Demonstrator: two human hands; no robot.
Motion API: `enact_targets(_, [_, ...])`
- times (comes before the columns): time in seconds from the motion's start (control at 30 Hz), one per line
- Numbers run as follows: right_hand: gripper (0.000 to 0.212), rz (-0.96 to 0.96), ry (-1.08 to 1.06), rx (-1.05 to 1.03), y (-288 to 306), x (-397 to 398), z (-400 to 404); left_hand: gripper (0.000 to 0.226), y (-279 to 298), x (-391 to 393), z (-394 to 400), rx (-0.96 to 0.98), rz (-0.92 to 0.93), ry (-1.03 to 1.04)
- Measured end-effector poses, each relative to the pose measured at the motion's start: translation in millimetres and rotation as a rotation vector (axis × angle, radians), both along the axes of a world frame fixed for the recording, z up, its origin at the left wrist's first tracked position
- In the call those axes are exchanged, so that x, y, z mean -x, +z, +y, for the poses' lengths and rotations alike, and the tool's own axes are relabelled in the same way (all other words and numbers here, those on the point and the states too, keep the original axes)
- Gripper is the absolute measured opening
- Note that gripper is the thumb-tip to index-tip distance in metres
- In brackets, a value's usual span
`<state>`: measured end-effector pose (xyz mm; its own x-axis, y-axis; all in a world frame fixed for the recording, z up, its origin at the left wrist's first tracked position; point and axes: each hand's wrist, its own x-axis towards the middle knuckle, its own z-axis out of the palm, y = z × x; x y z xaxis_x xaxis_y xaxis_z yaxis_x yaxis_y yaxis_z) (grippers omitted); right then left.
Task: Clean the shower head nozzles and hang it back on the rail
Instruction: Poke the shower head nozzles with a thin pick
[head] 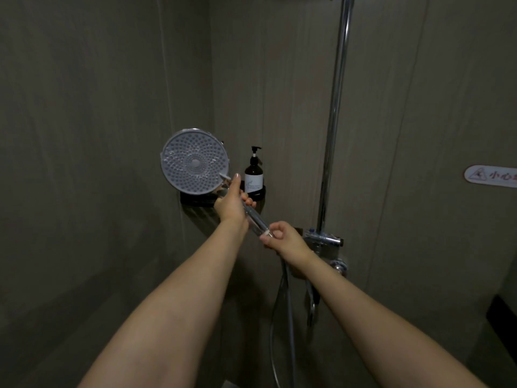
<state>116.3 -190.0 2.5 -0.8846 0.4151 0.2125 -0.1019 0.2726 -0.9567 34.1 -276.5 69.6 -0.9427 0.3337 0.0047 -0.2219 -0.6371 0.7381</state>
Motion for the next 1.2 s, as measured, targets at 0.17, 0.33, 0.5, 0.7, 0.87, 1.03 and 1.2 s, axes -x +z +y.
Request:
enact_targets(0.17, [0.02,-0.027,0.011,-0.076,-1.2,-1.3,1.8,0.021,-0.1,-1.8,1.7,0.017,0.006,0.017])
enact_targets(0.33, [0.019,0.023,-0.002,-0.003,-2.7,-0.9,-3.3,0.02,2.1,-0.7,2.1,0.004,-0.005,0.02])
enact_targets(0.5, [0.016,0.0,0.023,0.014,0.4,-3.3,-1.0,0.025,5.1,-3.8,6.0,0.016,0.005,0.039])
enact_targets(0.7, [0.022,0.032,0.023,-0.011,-0.7,-5.2,1.7,0.021,5.2,-5.9,3.9,-0.002,-0.015,0.029])
enact_targets(0.87, [0.018,0.011,-0.006,-0.04,-3.3,-4.0,-0.6,0.019,5.1,-6.7,5.2,0.014,-0.003,0.028])
enact_targets(1.03, [0.013,-0.083,0.032,-0.042,-1.3,-4.4,-0.5,0.019,5.4,-4.1,3.7,0.002,-0.011,0.021])
enact_targets(1.2, [0.012,-0.036,-0.036,-0.075,-7.9,0.0,1.2,0.02,1.6,-2.7,0.8,0.006,-0.018,0.01])
